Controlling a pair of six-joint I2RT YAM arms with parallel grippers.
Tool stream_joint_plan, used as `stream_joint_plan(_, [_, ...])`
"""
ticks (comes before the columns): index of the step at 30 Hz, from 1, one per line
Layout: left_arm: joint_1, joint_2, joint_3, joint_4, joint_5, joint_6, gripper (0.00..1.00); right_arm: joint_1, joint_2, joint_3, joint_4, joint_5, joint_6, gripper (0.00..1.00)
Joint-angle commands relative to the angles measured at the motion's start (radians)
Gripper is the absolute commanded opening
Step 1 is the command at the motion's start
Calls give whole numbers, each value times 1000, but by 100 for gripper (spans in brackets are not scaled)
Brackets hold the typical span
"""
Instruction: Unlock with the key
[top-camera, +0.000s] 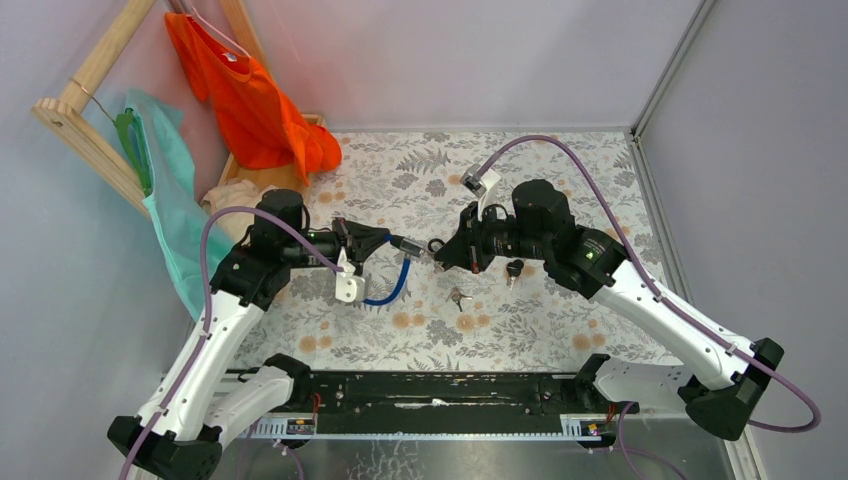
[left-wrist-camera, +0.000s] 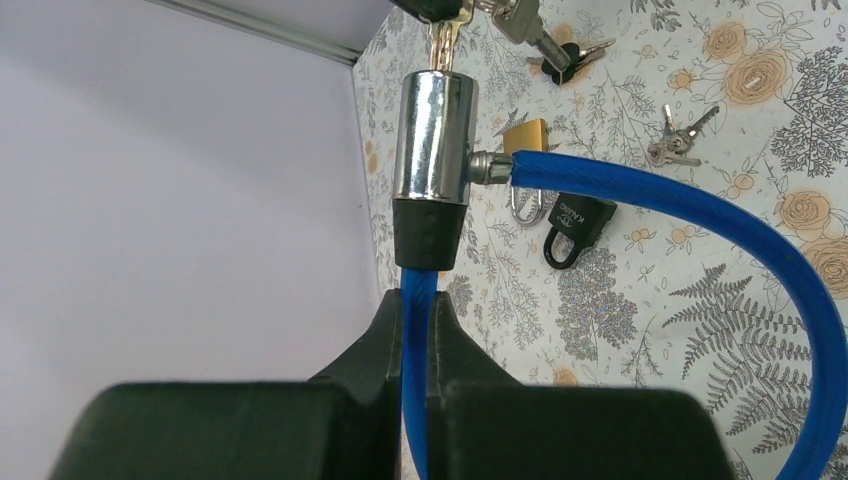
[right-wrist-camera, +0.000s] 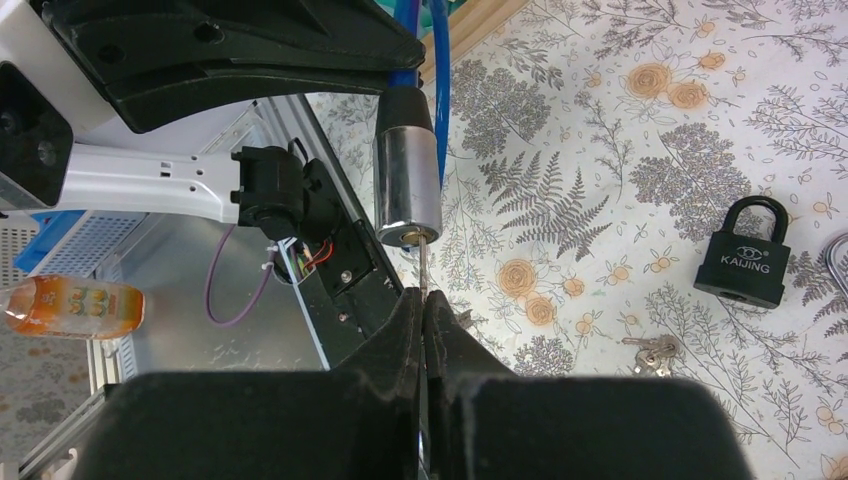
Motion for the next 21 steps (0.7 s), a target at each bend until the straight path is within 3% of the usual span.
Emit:
stream_joint_plan(1, [-13, -9, 35, 34, 13, 14, 0, 11, 0, 13, 85, 36, 3, 0])
stream_joint_plan(10, [-62, -15, 29, 46, -29, -17, 0, 11, 47, 20, 146, 19, 27, 0])
stream_joint_plan(14, [-110, -23, 22, 127, -77, -92, 0, 11, 70, 23, 176, 10, 45, 0])
stream_joint_plan(21, [-169, -80, -80, 252, -180, -52, 0, -3, 61, -24, 288, -56, 205, 0])
